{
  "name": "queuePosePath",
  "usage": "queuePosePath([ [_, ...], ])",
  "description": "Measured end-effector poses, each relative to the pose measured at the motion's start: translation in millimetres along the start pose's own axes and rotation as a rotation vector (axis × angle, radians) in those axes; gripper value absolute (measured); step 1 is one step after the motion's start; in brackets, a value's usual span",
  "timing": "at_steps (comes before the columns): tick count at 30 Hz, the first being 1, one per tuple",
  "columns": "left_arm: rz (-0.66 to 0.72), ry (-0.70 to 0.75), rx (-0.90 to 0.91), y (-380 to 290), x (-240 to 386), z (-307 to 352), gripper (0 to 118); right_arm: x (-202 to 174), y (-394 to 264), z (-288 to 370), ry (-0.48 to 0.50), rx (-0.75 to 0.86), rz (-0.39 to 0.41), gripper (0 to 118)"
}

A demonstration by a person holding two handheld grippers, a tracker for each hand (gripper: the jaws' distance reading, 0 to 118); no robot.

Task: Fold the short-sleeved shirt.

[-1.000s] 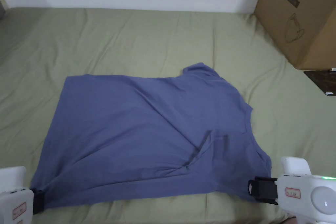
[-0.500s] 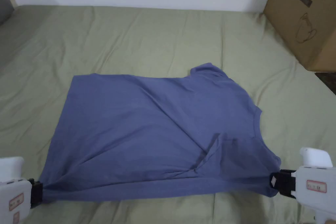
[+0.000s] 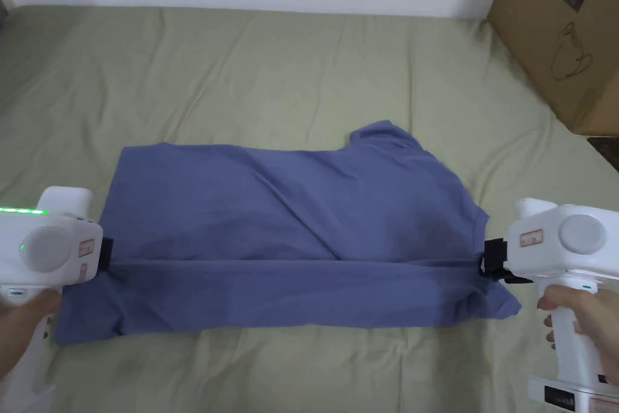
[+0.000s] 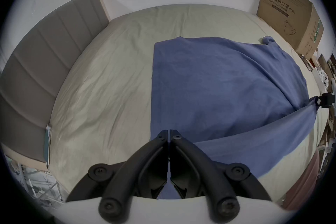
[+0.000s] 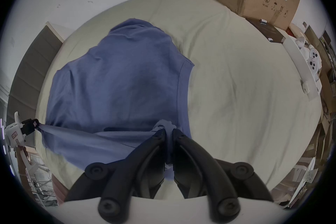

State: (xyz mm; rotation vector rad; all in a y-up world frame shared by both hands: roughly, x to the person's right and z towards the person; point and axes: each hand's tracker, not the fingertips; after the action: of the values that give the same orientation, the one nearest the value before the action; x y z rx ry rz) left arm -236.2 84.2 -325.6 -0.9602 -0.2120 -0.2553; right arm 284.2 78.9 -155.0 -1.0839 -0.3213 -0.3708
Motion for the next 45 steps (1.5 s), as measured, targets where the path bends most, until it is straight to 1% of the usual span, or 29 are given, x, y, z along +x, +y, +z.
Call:
queuePosePath([
  [3, 0.004, 0.014, 0.005, 2.1, 1.4, -8.3, 17, -7.3, 5.4, -10.3, -0.009, -0.009, 0.040, 31],
  [4, 0.004, 0.018, 0.021, 0.1, 0.8, -7.8, 25, -8.1, 4.4, -8.5, -0.041, 0.002, 0.073, 40],
  [5, 0.007, 0.012, 0.025, -2.4, -1.1, -5.3, 51, -10.3, 2.9, -5.6, -0.076, 0.015, 0.097, 71],
  [6, 0.019, 0.002, 0.017, -4.7, -3.4, -1.0, 81, -10.5, 0.2, 1.1, -0.067, 0.031, 0.111, 86],
  [7, 0.040, -0.020, 0.017, -8.9, -5.8, 4.0, 90, -9.3, -2.6, 8.6, -0.043, 0.047, 0.111, 86],
  [10, 0.088, -0.063, 0.008, -25.6, -12.9, 23.3, 91, -0.7, -16.1, 37.2, 0.005, 0.076, 0.047, 86],
  [11, 0.099, -0.073, 0.008, -34.4, -14.0, 31.3, 90, 3.9, -26.0, 48.6, 0.039, 0.107, 0.018, 83],
  [12, 0.117, -0.104, 0.005, -46.3, -14.6, 40.7, 84, 8.0, -36.6, 60.0, 0.080, 0.139, -0.003, 70],
  [13, 0.134, -0.130, -0.001, -57.0, -14.2, 48.2, 67, 9.8, -46.4, 67.8, 0.105, 0.154, -0.013, 50],
  [14, 0.147, -0.152, -0.007, -68.3, -14.2, 55.8, 36, 10.1, -58.0, 73.0, 0.099, 0.152, -0.024, 23],
  [15, 0.156, -0.165, -0.011, -82.2, -12.1, 61.2, 0, 10.2, -69.9, 76.2, 0.086, 0.152, -0.023, 3],
  [17, 0.168, -0.160, -0.012, -103.7, -7.5, 66.6, 0, 12.5, -88.7, 77.1, 0.087, 0.141, -0.026, 3],
  [21, 0.151, -0.151, -0.017, -116.3, -4.1, 70.7, 0, 4.4, -116.2, 71.8, 0.048, 0.084, 0.040, 3],
  [24, 0.163, -0.124, 0.019, -105.7, -9.4, 69.6, 0, 3.2, -124.7, 68.4, 0.073, 0.072, 0.010, 3],
  [25, 0.177, -0.106, 0.033, -101.2, -11.8, 67.6, 4, 2.9, -126.5, 68.3, 0.079, 0.070, 0.000, 3],
  [26, 0.187, -0.085, 0.048, -95.2, -15.1, 65.4, 22, 2.3, -128.3, 68.4, 0.077, 0.076, -0.005, 3],
  [28, 0.195, -0.064, 0.050, -85.0, -21.8, 52.0, 91, 1.6, -128.1, 67.3, 0.068, 0.075, -0.008, 3],
  [29, 0.203, -0.056, 0.030, -80.4, -25.8, 40.3, 111, 1.8, -128.5, 66.8, 0.065, 0.076, -0.009, 3],
  [30, 0.229, -0.058, -0.007, -78.7, -27.3, 30.5, 112, 2.2, -128.7, 66.2, 0.063, 0.074, -0.012, 3],
  [31, 0.242, -0.070, -0.024, -77.3, -28.6, 19.6, 104, 2.7, -129.1, 65.3, 0.063, 0.070, -0.015, 3],
  [34, 0.246, -0.075, -0.127, -78.8, -23.4, -8.3, 92, 4.8, -129.8, 62.3, 0.062, 0.059, -0.032, 3],
  [35, 0.218, -0.076, -0.176, -81.5, -17.6, -18.8, 73, 6.1, -129.8, 60.4, 0.064, 0.056, -0.038, 3],
  [36, 0.177, -0.033, -0.111, -83.6, -12.1, -18.2, 69, 13.3, -128.0, 54.8, 0.061, 0.053, -0.045, 3],
  [37, 0.163, -0.018, -0.106, -79.8, -10.7, -10.5, 67, 15.0, -127.1, 53.0, 0.055, 0.053, -0.056, 3],
  [38, 0.182, -0.032, -0.113, -78.1, -8.3, -0.7, 61, 16.2, -124.7, 51.0, 0.046, 0.049, -0.062, 3],
  [40, 0.173, -0.040, -0.090, -71.8, -9.8, 4.1, 14, 19.2, -116.4, 43.9, 0.022, 0.049, -0.050, 12],
  [41, 0.183, -0.071, -0.086, -69.4, -10.2, 1.6, 7, 19.8, -109.1, 39.1, 0.016, 0.049, -0.034, 18],
  [43, 0.173, -0.057, -0.119, -67.2, -14.4, -2.5, 7, 20.6, -93.0, 27.5, 0.007, 0.060, -0.012, 41],
  [45, 0.161, -0.053, -0.117, -67.6, -13.3, 1.1, 7, 20.6, -75.3, 10.0, -0.015, 0.049, -0.004, 77],
])
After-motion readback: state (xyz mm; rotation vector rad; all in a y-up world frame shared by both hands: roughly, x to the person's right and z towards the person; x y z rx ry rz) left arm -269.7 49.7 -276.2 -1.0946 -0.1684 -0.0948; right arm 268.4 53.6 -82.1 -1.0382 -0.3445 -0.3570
